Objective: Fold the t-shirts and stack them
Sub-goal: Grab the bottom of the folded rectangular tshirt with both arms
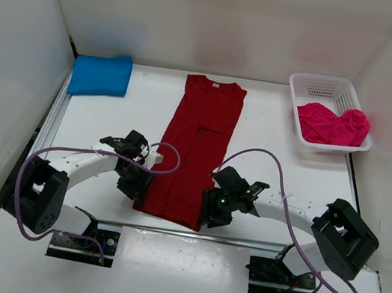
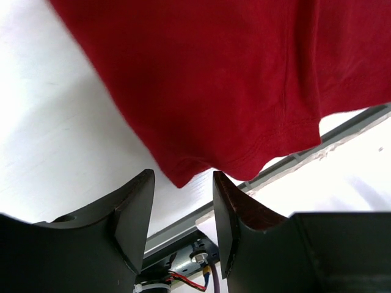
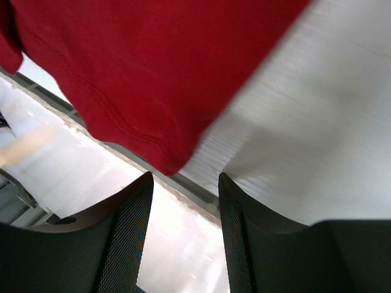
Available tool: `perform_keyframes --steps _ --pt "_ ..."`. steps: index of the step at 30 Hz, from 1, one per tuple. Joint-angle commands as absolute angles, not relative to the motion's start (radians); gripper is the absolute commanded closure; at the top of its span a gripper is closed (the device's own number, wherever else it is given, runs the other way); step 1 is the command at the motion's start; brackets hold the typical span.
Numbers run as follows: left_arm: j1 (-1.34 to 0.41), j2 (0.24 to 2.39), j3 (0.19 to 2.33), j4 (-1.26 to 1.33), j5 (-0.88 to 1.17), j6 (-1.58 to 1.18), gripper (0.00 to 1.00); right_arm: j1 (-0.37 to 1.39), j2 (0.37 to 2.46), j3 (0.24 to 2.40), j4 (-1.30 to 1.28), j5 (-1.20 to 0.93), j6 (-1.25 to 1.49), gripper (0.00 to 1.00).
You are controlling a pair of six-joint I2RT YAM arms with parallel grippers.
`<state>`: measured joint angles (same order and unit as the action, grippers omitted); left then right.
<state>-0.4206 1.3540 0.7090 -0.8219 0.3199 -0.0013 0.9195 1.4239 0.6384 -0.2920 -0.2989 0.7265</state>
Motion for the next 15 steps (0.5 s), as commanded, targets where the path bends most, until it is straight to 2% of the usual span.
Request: perform_keyframes --steps 1,8,15 --pt "-0.451 1.347 0.67 -0.811 0.333 0.0 0.46 0.94 1.44 0.614 -0.239 -0.307 0.761 0.47" --pt "-0.471 1.38 0.647 -0.749 0.259 0.0 0.46 0.959 1.496 0.603 -0.207 -0.307 0.779 0.47" --pt "-0.46 1.353 0.684 -0.749 0.319 0.0 0.48 0.959 1.526 0.592 -0.173 -0.318 0.813 0.47"
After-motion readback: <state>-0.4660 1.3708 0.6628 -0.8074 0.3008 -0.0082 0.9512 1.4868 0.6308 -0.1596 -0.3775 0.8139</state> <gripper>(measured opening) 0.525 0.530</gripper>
